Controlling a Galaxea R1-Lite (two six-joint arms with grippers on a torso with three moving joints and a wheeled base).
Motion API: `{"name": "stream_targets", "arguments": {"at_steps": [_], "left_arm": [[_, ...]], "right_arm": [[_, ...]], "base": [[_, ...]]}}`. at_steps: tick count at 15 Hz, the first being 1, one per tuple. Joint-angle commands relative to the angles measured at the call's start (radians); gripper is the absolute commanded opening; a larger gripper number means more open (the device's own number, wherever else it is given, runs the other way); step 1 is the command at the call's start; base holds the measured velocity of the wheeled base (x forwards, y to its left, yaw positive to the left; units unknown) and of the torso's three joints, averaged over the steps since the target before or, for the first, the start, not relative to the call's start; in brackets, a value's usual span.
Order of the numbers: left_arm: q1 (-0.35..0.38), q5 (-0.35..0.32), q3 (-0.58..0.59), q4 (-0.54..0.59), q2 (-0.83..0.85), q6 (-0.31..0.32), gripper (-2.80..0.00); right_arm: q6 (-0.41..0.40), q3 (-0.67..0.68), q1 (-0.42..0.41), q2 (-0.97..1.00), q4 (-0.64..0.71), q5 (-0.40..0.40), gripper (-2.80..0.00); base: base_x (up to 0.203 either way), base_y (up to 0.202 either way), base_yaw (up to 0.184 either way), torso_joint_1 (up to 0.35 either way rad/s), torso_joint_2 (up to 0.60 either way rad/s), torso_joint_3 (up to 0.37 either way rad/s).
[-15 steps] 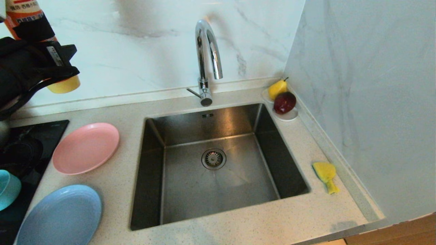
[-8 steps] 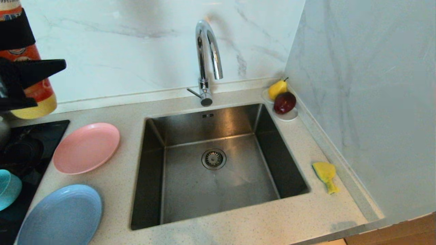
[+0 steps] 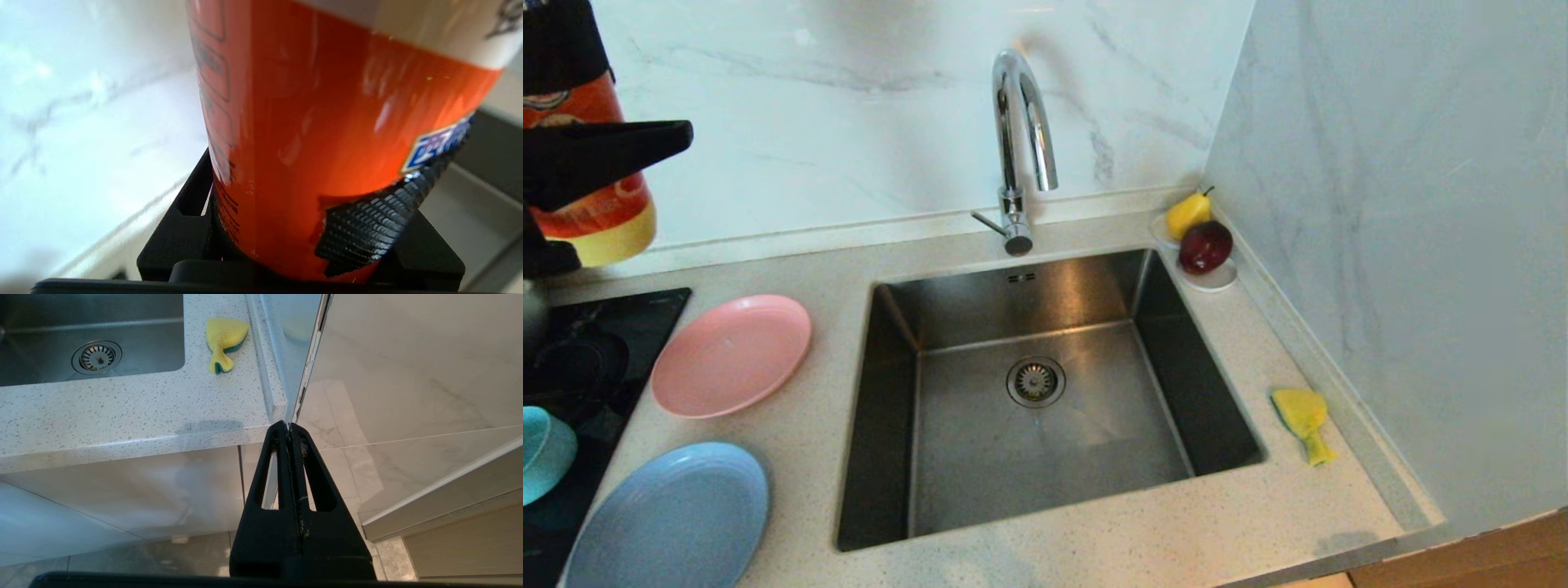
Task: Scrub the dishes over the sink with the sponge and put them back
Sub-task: Squeeze it onto the sponge
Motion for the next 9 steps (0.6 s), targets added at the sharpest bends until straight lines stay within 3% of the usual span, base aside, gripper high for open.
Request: {"name": "stream_targets", "arguments": {"at_steps": [1, 3, 5, 9], "left_arm": [[-0.035, -0.002, -0.043, -0.005, 0.06, 0.004, -2.8], [-0.068, 0.002, -0.063, -0.005, 0.099, 0.022, -2.8], [-0.12, 0.011, -0.088, -0.004, 0.146, 0.082, -2.8], [-0.161, 0.114, -0.249, -0.032, 0.278, 0.123, -2.8]], "right_arm": [[0.0, 0.0, 0.001, 0.0, 0.0, 0.001, -2.8], [0.0, 0.0, 0.0, 0.0, 0.0, 0.001, -2.8], [0.0, -0.001, 0.001, 0.0, 0.0, 0.001, -2.8], [0.0, 0.0, 0.0, 0.0, 0.0, 0.001, -2.8]], "base": [[0.0, 0.0, 0.0, 0.0, 0.0, 0.0], [0.0, 0.0, 0.0, 0.0, 0.0, 0.0], [0.0, 0.0, 0.0, 0.0, 0.0, 0.0], [0.0, 0.0, 0.0, 0.0, 0.0, 0.0]]}}
